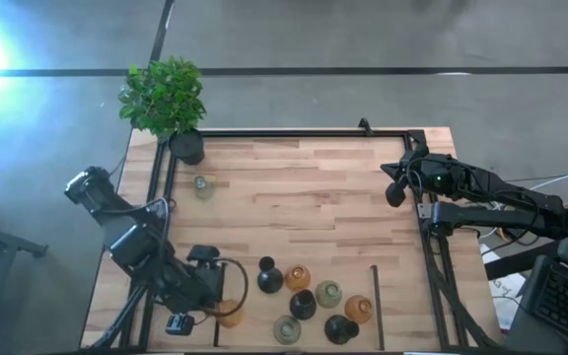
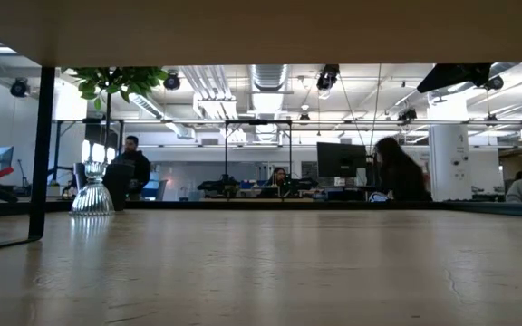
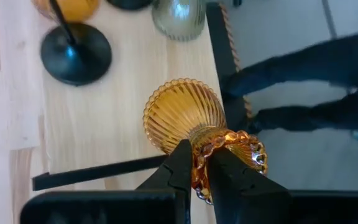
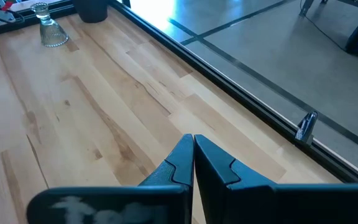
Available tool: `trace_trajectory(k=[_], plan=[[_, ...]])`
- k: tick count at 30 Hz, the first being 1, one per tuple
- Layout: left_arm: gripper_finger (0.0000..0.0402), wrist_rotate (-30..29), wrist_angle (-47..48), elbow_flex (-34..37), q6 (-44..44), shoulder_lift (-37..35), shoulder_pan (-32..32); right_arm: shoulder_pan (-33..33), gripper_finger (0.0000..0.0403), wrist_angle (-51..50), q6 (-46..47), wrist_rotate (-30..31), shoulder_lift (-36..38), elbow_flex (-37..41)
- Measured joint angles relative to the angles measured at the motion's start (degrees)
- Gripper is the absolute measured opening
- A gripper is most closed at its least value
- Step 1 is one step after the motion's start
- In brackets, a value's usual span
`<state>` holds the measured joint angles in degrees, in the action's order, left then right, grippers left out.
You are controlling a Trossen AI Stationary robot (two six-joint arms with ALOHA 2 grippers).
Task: Pick & Place candle stick holders
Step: Put the orange glass candle holder on the shelf
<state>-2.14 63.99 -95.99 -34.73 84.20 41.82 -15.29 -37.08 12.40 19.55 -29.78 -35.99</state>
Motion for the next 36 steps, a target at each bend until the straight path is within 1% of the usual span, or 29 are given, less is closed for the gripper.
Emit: trace_trajectory(k=[8, 11, 15, 22, 36], plan=[[0.0031, -0.01, 0.42, -5.31, -1.81, 0.17, -0.11, 0.00, 0.0008, 0.00, 0.02, 0.00, 0.02, 0.00], [0.0031, -0.10, 0.24, -6.17, -2.09, 1.14, -0.17, -0.02, 0.0008, -0.02, 0.00, 0.02, 0.00, 0.00], [0.0031, -0.27, 0.36, -6.04, -4.60, 3.00, -0.67, -0.01, 0.0008, 0.00, 0.00, 0.02, 0.02, 0.00], [0.0031, -3.89, -0.13, -5.99, -12.21, 4.62, -2.72, -0.01, 0.0008, -0.02, 0.00, 0.01, 0.02, 0.00], [0.0031, -4.49, -0.05, -5.94, -22.44, 7.02, -6.29, 0.00, 0.0008, -0.02, 0.01, 0.00, 0.00, 0.00]])
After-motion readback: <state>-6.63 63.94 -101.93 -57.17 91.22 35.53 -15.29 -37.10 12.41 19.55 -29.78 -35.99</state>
